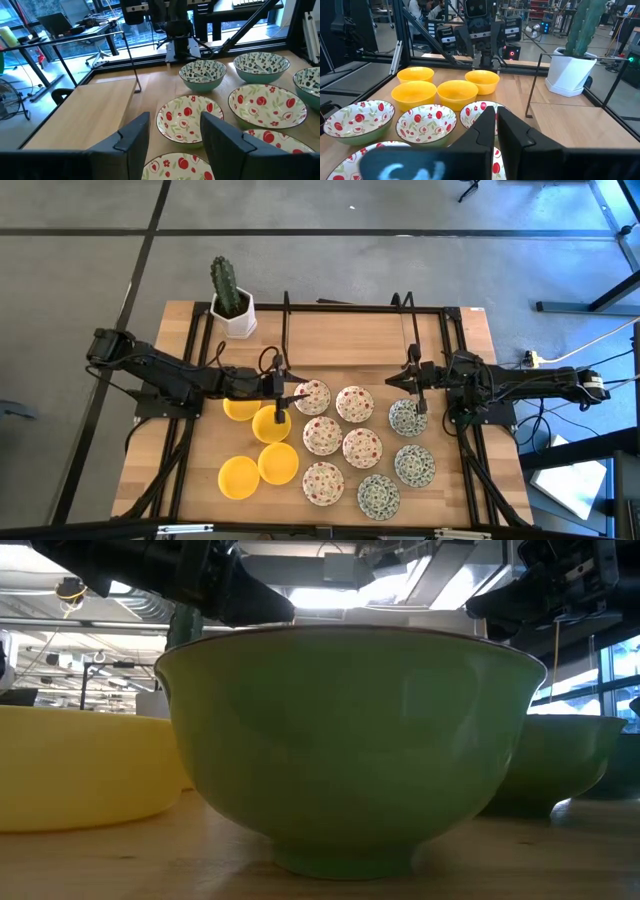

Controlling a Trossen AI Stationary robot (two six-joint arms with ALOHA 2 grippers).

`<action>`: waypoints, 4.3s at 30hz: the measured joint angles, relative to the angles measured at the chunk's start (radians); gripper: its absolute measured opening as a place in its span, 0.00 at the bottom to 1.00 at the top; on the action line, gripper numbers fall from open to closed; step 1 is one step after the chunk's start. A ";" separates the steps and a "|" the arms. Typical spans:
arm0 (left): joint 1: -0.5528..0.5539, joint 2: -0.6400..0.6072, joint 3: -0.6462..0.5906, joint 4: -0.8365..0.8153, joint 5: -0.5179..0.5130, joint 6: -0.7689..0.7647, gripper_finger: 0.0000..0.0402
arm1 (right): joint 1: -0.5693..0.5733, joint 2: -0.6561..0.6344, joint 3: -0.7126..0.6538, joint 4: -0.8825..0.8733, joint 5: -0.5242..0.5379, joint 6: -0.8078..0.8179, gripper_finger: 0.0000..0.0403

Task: Pick & Place Mini bowls
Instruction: Put the red patterned bowl on the shelf

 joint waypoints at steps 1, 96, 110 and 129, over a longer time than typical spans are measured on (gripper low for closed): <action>0.000 0.000 0.000 0.000 0.000 0.000 0.42 | 0.000 0.000 0.000 0.000 0.000 0.000 0.05; -0.027 0.000 0.000 0.030 0.006 0.020 0.41 | 0.000 0.000 0.000 -0.038 -0.018 -0.003 0.05; -0.027 0.000 0.000 0.049 0.006 -0.001 0.41 | 0.000 0.000 0.000 -0.006 -0.017 -0.027 0.05; -0.027 0.000 0.000 0.052 0.007 -0.054 0.41 | 0.000 0.000 0.000 0.024 -0.017 -0.079 0.05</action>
